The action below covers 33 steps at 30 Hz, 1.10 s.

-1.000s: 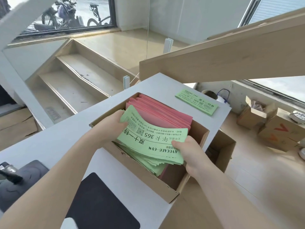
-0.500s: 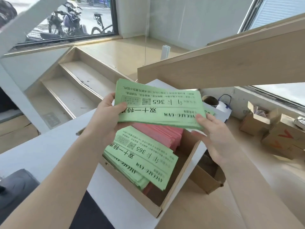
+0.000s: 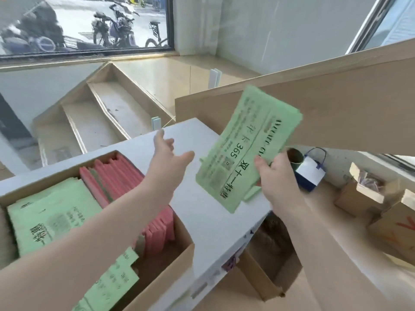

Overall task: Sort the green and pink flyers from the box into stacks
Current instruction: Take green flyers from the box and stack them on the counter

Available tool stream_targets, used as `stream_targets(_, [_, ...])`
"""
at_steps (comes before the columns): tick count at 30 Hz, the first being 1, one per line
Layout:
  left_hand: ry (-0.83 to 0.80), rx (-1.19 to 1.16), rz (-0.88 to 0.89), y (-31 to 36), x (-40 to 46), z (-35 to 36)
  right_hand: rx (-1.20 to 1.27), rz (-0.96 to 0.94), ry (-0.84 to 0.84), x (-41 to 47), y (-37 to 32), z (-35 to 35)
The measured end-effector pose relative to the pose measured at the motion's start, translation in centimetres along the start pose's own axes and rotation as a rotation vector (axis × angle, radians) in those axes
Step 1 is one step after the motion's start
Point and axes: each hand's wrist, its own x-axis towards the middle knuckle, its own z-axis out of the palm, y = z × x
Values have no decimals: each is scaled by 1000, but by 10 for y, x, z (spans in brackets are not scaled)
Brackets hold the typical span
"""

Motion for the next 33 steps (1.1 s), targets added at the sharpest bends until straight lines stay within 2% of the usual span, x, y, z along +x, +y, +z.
stream_targets(3, [-121, 288, 323, 6, 23, 13, -609, -230, -238, 28, 5, -23])
stream_targets(5, [-241, 524, 478, 7, 34, 19, -998, -337, -270, 35, 12, -24])
stream_targets(7, [-372, 705, 583, 2, 47, 23, -1189, -463, -281, 37, 26, -23])
stream_targets(11, [-504, 762, 369, -12, 61, 38, -1295, -538, -346, 47, 53, -24])
stream_targets(15, [-507, 654, 155, -21, 79, 42, -1172, -450, -341, 51, 73, -11])
stream_targets(19, [-604, 585, -64, -31, 104, 27, -1008, -130, -358, 35, 96, -27])
stream_targets(21, [-637, 614, -157, -36, 114, 21, -773, 5, -239, 24, 111, -36])
stream_targets(23, [-653, 599, -248, -43, 121, 19, -417, 116, -105, 18, 126, -34])
stream_targets(25, [-635, 426, -366, -51, 125, 20, -110, 209, -22, 15, 136, -21])
stream_targets(27, [-624, 210, -482, -56, 126, 23, 35, 239, 43, 14, 143, -7])
stream_targets(30, [-480, 23, -555, -57, 121, 33, 74, 201, 87, 13, 143, 3])
stream_targets(33, [-278, -52, -496, -56, 117, 42, 105, 145, 146, 12, 135, 7])
